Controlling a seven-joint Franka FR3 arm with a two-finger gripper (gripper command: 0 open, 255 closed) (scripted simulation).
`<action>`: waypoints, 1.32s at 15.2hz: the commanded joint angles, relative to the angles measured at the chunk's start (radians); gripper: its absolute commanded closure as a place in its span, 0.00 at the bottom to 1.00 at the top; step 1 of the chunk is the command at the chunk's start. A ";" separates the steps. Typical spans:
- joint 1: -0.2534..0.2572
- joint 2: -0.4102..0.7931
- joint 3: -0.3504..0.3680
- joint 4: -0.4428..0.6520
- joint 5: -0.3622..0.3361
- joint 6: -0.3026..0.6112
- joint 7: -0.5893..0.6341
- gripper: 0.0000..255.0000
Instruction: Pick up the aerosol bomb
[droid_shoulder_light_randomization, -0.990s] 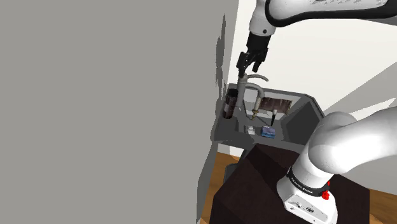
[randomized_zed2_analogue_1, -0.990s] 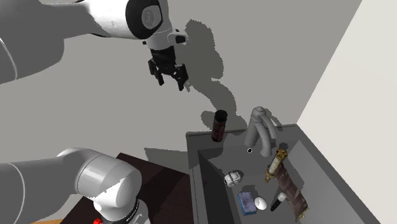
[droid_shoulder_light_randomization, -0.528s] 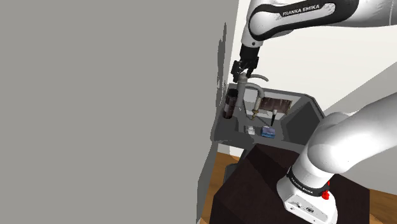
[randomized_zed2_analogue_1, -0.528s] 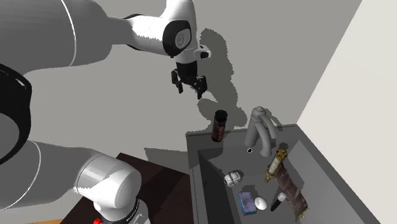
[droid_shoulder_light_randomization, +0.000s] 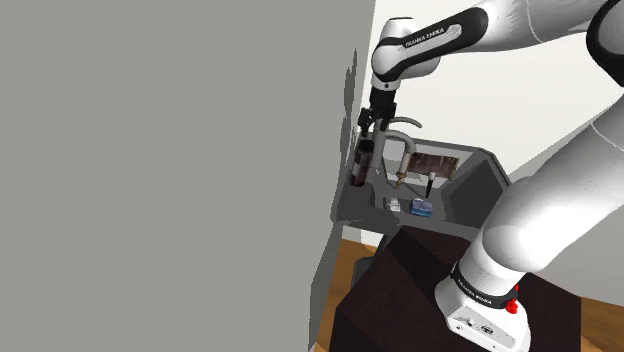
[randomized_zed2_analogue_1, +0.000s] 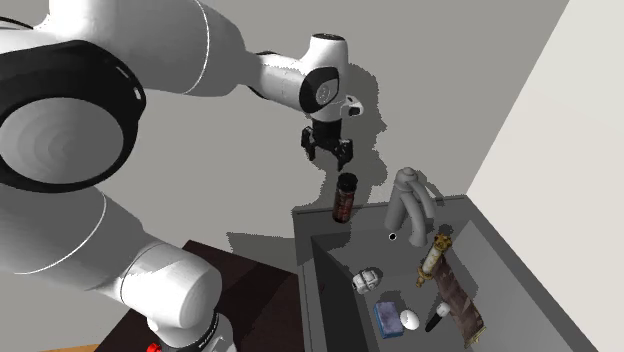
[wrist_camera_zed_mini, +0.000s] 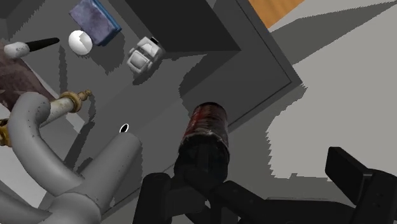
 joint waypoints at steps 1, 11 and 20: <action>-0.003 0.071 -0.024 0.031 0.024 0.029 -0.033 0.00; -0.028 0.320 -0.070 0.120 0.141 0.143 -0.152 0.00; -0.030 0.349 -0.068 0.102 0.159 0.188 -0.165 1.00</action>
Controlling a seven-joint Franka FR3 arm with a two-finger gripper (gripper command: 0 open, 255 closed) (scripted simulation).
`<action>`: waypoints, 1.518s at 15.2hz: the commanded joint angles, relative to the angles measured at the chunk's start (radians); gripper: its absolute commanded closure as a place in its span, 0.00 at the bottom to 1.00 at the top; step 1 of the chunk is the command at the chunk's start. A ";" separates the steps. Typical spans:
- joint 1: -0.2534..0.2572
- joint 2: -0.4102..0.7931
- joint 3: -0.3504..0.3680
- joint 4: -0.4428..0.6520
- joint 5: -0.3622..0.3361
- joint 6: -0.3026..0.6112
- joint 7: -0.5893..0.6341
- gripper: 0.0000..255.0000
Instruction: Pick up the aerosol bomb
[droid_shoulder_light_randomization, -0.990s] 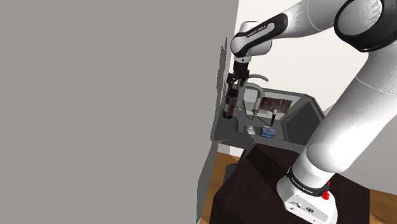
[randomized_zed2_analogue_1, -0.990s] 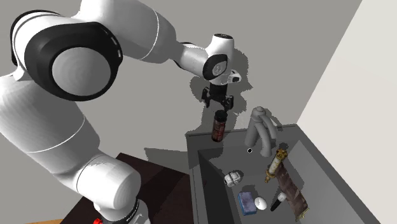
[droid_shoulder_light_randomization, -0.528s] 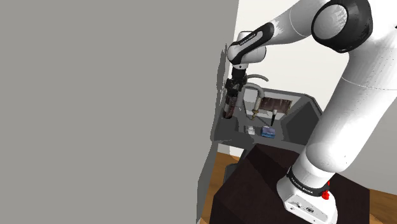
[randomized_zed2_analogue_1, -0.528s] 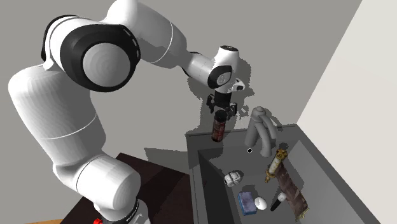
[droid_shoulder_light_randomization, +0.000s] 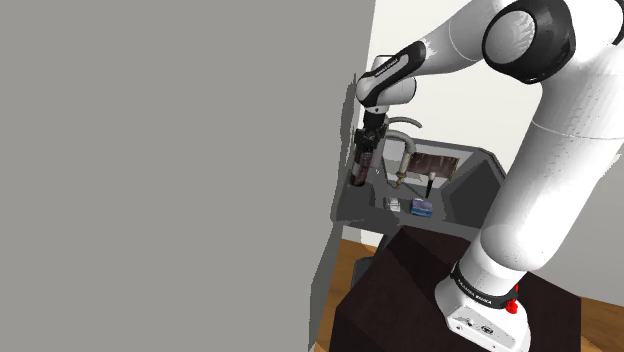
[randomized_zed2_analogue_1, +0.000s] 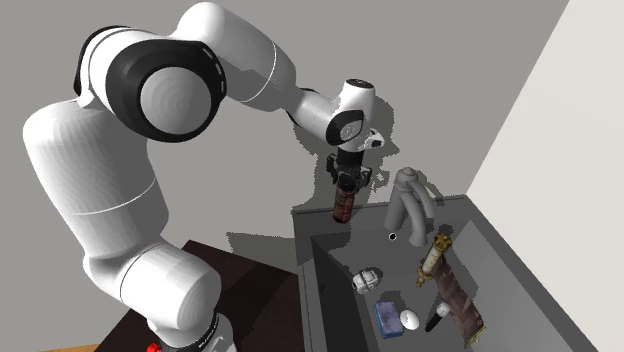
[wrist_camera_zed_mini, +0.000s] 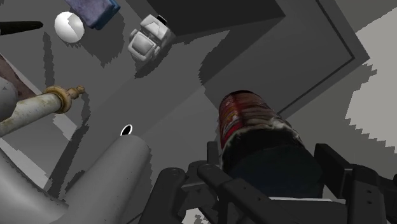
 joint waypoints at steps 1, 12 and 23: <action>0.000 0.002 0.000 -0.001 0.000 0.000 0.000 1.00; 0.003 -0.046 -0.003 0.030 -0.027 -0.075 0.020 1.00; 0.006 -0.102 -0.002 0.096 -0.056 -0.192 0.043 1.00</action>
